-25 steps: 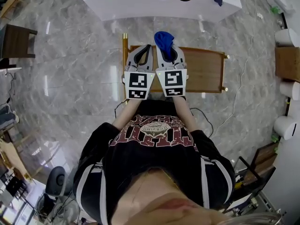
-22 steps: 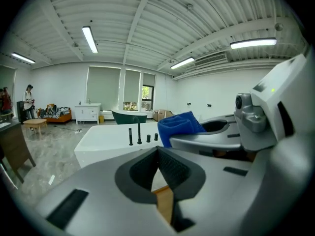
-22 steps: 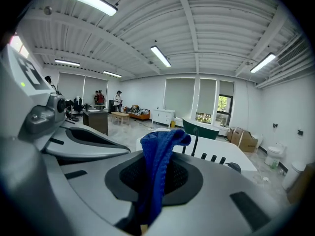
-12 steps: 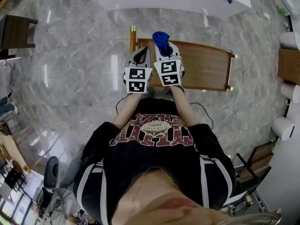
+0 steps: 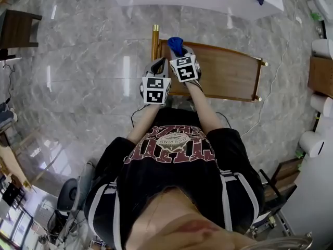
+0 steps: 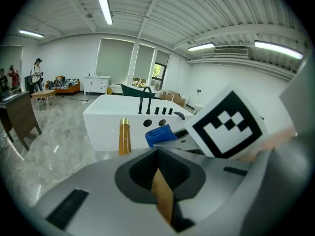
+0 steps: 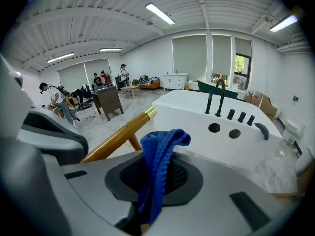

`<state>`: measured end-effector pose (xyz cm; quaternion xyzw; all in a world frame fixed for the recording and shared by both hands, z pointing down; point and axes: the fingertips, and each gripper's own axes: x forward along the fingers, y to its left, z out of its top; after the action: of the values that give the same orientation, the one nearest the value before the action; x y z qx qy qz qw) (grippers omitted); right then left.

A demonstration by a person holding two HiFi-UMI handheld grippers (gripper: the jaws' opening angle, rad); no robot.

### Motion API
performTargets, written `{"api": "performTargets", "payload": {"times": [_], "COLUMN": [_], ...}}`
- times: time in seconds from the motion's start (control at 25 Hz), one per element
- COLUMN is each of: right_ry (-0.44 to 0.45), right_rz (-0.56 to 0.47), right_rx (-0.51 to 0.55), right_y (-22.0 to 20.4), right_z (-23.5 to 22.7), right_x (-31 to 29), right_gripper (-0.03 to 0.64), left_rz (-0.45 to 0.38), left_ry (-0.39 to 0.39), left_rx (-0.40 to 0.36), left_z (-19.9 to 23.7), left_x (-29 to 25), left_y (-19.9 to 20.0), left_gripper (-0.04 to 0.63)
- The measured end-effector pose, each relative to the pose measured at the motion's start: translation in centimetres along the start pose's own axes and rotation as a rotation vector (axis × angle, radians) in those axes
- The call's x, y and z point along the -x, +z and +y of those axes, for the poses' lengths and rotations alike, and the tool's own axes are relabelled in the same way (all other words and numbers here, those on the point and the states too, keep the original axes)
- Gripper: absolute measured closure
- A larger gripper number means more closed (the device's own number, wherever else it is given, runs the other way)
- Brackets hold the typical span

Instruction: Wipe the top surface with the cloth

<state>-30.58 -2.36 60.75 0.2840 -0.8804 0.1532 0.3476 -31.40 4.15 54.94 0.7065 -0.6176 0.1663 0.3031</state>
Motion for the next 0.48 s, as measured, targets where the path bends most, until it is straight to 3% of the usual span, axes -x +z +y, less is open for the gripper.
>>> {"api": "performTargets", "payload": {"times": [0.48], "right_ry": [0.031], "right_rz": [0.131], "right_rx": [-0.113], "right_y": [-4.0], "right_z": [1.3], "right_x": [-6.7], "right_gripper": [0.552], "left_rz": [0.062], "left_ry": [-0.022], "left_rx": [-0.032], "left_z": [1.6], "left_x": [-0.5], "left_y": [-3.7], "left_gripper": [0.546]}}
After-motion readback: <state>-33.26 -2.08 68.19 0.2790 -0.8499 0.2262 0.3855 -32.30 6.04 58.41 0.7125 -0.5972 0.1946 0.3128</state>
